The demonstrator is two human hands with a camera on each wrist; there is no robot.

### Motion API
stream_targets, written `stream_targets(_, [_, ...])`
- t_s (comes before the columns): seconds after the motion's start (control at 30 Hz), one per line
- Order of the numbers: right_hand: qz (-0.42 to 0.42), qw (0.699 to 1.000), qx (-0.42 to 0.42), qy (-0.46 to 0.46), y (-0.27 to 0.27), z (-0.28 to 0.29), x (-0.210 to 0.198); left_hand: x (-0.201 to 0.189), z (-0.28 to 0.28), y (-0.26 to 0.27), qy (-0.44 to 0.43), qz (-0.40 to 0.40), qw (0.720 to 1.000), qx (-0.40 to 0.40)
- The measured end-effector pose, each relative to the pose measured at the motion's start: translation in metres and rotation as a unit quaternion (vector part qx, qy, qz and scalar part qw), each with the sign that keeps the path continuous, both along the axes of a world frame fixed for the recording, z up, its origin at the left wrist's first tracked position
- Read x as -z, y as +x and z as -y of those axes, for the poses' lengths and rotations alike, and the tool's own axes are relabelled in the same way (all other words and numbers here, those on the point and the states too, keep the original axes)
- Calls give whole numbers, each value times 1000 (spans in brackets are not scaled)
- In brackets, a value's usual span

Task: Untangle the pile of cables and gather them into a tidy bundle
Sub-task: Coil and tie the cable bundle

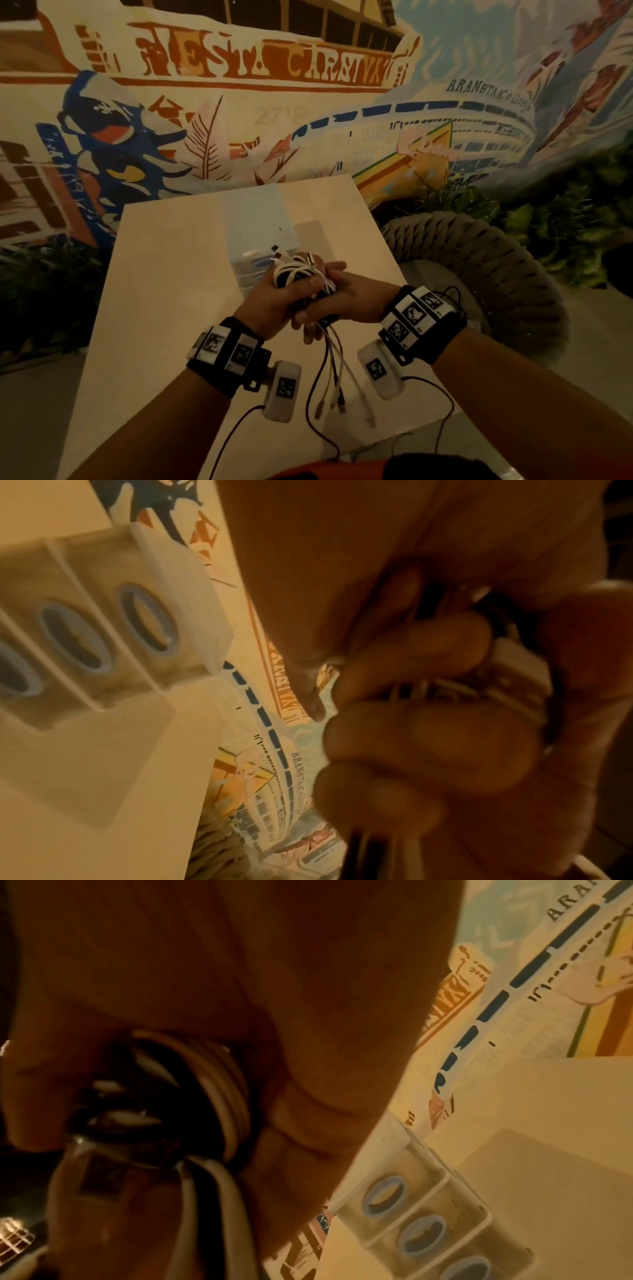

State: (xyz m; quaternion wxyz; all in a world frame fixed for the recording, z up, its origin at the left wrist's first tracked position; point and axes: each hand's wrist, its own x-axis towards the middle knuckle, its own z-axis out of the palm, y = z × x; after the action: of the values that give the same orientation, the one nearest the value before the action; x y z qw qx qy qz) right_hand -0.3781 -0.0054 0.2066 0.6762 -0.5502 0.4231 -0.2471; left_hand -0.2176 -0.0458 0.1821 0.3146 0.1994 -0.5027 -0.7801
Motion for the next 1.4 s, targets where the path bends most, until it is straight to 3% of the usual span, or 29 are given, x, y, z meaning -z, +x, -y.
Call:
stream_targets(0.17, [-114,993,-10,13,-3,-4,14,-5,12,11,-70,-5,995,-66])
stream_targets(0.27, [-73,996,-1,47,-3,-12,28,-8,12,14,-87,1,994,-64])
stream_targets(0.37, [-41,996,18,79,-4,-15,38,-8,9,15,-134,59,984,-103])
stream_targets(0.53, [-125,986,34,107,-5,-19,52,-15,11,20,-251,164,949,-101])
stream_targets(0.63, [-136,981,53,126,-10,-24,55,-20,19,30,-337,266,899,-86])
stream_targets(0.77, [-57,984,83,149,-12,-19,53,-27,19,27,-471,354,808,-7])
stream_targets(1.0, [48,977,99,183,-14,-11,49,-28,18,18,-573,457,679,33])
stream_targets(1.1, [68,970,113,205,-16,-9,51,-21,16,16,-598,475,643,69])
stream_targets(1.23, [33,971,120,206,-15,-10,53,-15,16,14,-604,513,601,102])
stream_targets(1.4, [-14,976,86,201,-14,-11,51,-9,12,15,-577,526,612,128])
